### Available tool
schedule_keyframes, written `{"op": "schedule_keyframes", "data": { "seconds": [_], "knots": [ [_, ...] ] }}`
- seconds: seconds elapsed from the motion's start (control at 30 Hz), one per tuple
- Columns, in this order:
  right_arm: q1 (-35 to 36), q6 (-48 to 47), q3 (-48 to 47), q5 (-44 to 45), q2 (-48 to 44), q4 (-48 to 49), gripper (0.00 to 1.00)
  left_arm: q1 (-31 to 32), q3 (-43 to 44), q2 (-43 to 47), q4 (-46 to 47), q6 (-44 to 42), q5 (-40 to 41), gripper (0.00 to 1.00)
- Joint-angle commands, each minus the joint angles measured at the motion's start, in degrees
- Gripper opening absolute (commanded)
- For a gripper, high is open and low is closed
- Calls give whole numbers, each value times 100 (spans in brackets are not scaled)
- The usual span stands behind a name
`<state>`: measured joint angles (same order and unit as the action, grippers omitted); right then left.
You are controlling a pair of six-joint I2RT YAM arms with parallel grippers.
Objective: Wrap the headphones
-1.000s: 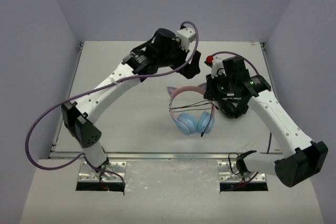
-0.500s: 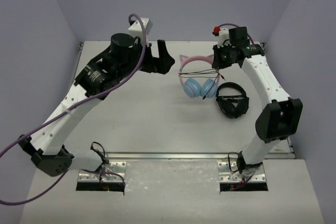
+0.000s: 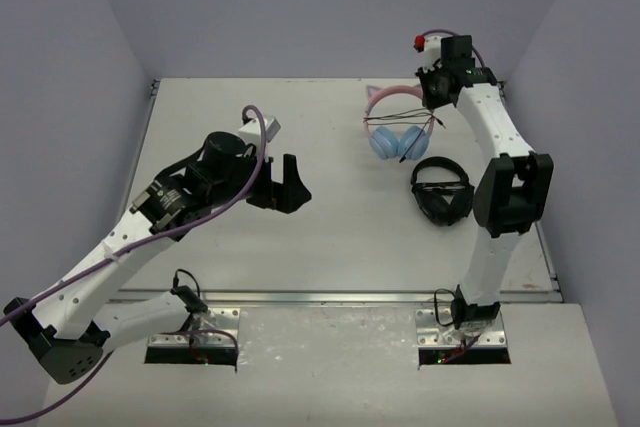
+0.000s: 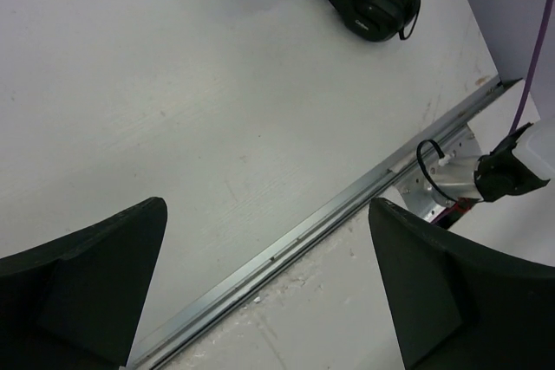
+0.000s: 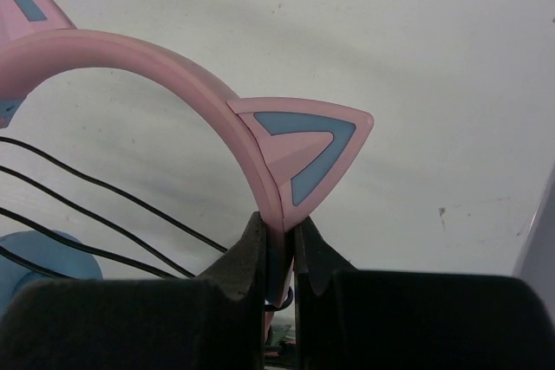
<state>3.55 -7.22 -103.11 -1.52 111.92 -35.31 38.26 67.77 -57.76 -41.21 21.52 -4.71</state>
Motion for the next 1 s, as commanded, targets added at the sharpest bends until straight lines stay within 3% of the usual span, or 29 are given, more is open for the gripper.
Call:
{"op": "schedule_keyframes", "data": {
  "seconds": [0.0, 0.2, 0.7, 0.97],
  "knots": [
    [49, -253, -630, 248, 206, 455, 1, -3, -114, 247, 105, -7, -512, 100],
    [93, -700, -1447, 687, 918, 447, 1, 15, -677, 537, 210, 10, -768, 100],
    [-56, -1720, -1265, 2040, 1473, 1482, 1, 199, -1582, 941, 464, 151, -1401, 100],
    [-65, -2055, -1300, 2278, 1842, 2071, 6, 217, -1776, 1003, 544, 212, -1559, 100]
  ]
}}
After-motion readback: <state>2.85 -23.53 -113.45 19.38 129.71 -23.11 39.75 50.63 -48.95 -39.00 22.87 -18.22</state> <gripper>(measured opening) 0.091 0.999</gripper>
